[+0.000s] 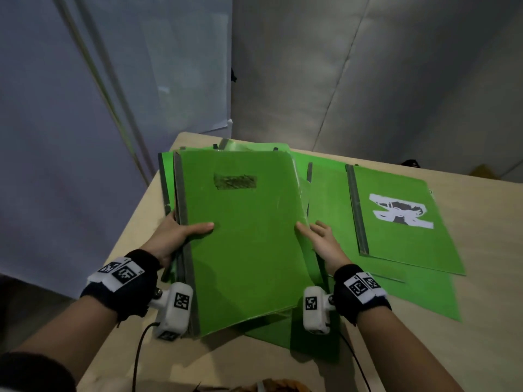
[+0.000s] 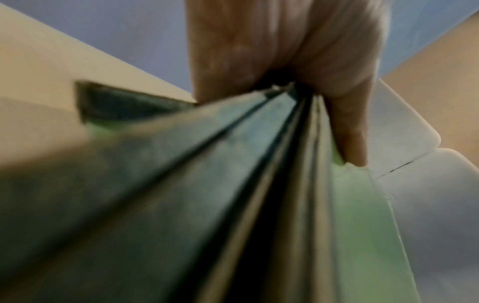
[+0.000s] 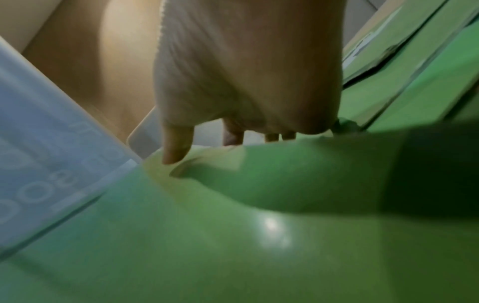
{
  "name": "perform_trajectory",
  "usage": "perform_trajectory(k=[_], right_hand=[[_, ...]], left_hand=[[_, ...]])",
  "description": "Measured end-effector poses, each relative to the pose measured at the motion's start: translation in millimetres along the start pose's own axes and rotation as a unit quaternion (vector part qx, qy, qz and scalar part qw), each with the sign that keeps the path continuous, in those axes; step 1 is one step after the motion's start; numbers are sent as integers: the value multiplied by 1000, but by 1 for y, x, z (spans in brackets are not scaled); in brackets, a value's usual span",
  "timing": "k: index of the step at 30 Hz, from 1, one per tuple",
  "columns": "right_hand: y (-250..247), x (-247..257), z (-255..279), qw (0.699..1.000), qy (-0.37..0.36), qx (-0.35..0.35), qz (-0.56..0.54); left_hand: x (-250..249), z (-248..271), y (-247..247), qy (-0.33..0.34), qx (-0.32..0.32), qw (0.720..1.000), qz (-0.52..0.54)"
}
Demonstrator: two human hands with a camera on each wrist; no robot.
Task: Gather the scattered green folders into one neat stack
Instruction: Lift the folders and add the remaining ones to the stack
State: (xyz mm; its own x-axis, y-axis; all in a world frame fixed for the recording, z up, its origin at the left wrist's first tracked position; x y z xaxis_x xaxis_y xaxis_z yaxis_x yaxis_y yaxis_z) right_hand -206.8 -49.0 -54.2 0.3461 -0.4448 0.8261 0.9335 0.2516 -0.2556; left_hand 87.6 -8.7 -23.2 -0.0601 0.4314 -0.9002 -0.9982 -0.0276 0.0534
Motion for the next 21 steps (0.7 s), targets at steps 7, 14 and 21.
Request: perform_trajectory(k=[7, 14, 21], right_hand=[[-63, -7, -3, 982, -56, -147, -103], [-110, -49, -17, 935, 157, -141, 284], [-93, -31, -2, 972, -1, -107, 209]], left_hand=[[-16, -1, -2, 14, 28, 999, 37], [-24, -2, 29, 3, 44, 996, 73], [-14, -35, 77, -25, 44, 993, 111]])
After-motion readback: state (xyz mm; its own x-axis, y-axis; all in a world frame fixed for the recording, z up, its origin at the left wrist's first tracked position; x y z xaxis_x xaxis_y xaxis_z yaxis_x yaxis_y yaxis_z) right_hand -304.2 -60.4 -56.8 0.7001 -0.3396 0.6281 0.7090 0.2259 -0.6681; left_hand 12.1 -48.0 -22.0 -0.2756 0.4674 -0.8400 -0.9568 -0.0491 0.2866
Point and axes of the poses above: each hand's wrist, its own z-axis away from the middle knuckle, its own y-axis out of the palm, x = y × z, the point moved 1 cm from there along -z, towards the middle knuckle, and after that the axes turned 8 degrees about x, right-handed, at the moved point
